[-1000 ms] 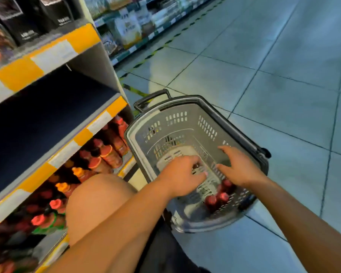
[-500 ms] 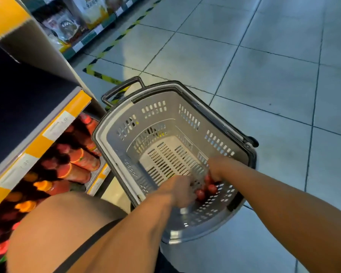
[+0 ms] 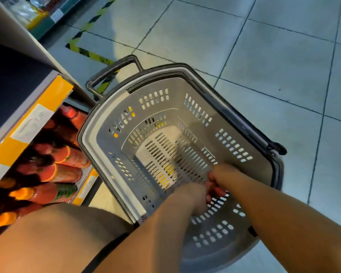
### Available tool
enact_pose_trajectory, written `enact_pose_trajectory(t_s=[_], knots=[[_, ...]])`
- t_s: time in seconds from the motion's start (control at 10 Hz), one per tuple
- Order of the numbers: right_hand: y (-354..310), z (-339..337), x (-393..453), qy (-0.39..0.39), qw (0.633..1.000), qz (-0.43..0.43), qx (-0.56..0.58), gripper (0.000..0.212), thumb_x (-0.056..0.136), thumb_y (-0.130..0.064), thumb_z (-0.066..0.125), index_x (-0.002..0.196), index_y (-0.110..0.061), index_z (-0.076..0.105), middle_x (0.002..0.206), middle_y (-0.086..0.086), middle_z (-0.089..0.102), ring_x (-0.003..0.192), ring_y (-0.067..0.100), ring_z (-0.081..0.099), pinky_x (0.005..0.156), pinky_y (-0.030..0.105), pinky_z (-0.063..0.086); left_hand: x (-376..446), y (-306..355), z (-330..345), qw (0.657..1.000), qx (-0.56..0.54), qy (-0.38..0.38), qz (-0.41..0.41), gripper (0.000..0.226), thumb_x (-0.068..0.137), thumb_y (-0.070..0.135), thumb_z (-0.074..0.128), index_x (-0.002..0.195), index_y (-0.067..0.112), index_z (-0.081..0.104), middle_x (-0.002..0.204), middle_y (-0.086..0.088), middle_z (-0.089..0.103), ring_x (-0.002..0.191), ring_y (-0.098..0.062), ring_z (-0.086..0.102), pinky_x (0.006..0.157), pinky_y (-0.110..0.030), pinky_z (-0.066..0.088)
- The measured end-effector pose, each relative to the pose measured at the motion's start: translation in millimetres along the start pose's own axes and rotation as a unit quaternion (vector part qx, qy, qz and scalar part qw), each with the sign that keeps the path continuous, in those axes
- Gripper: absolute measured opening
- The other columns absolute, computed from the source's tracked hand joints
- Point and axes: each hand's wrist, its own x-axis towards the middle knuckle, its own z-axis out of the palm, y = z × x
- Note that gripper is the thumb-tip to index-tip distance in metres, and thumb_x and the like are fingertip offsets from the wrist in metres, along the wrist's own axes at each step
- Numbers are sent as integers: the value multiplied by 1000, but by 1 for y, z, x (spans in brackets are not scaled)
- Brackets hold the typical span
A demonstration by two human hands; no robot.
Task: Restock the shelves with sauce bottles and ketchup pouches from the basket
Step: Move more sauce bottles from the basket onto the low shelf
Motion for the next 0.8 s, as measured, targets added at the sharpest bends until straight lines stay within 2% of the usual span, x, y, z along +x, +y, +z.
enact_pose_trajectory(t_s=[0.1, 0.2, 0.3, 0.4, 0.5, 0.6, 0.7, 0.8], knots=[[5, 2, -6, 22, 997, -41, 58, 19, 97, -16, 52, 103, -1, 62, 79, 13, 63, 49, 17, 59, 48, 23, 48, 11, 1, 0, 1000, -4, -22, 12, 36, 98, 24, 60, 133, 19, 54, 126, -12, 63, 116, -34, 61, 98, -48, 52], [4, -3, -15, -3, 997, -41, 65, 25, 102, -19, 51, 91, 0, 63, 66, 13, 62, 40, 17, 56, 40, 23, 47, 20, 6, 9, 998, -9, -55, 13, 50, 93, 16, 67, 141, 21, 53, 134, -12, 60, 123, -34, 58, 102, -46, 50], [1, -7, -16, 10, 996, -89, 28, 25, 101, -11, 45, 78, -6, 54, 52, 6, 52, 32, 13, 47, 35, 19, 38, 30, 9, 20, 996, 18, -83, 8, 72, 84, 15, 80, 148, 24, 49, 142, -8, 55, 129, -32, 54, 108, -46, 47], [0, -1, -5, 7, 983, -143, -112, 18, 99, -17, 42, 84, -11, 50, 67, 2, 46, 42, 3, 45, 42, 17, 38, 40, 9, 27, 995, 19, -96, 3, 75, 85, 16, 79, 152, 23, 44, 148, -10, 51, 132, -33, 53, 110, -46, 46], [-5, -4, 20, 8, 981, -126, -147, 17, 100, -22, 53, 89, -10, 58, 78, 7, 55, 54, -5, 59, 53, 12, 46, 44, 8, 26, 996, 10, -89, -1, 76, 88, 12, 76, 154, 19, 40, 152, -13, 46, 136, -35, 49, 111, -45, 43], [-17, -6, 31, 30, 950, -89, -297, 17, 90, -30, 73, 102, -18, 71, 99, 4, 71, 92, 22, 70, 90, 32, 57, 44, 7, 22, 996, -3, -84, -9, 54, 93, 8, 68, 144, 15, 52, 141, -12, 56, 127, -32, 57, 106, -43, 48], [-22, -6, 34, 34, 931, -89, -352, 16, 88, -31, 74, 99, -20, 72, 94, 5, 73, 89, 25, 72, 88, 37, 59, 43, 2, 20, 997, 16, -65, -39, 33, 97, 11, 65, 129, 14, 64, 126, -11, 66, 117, -31, 63, 101, -46, 53], [-22, -5, 37, 49, 936, -91, -336, 14, 91, -32, 68, 91, -19, 72, 83, 6, 72, 77, 24, 71, 82, 37, 60, 41, -1, 15, 999, 6, -34, -38, 28, 100, 15, 59, 127, 16, 66, 125, -11, 67, 116, -32, 63, 100, -47, 53]])
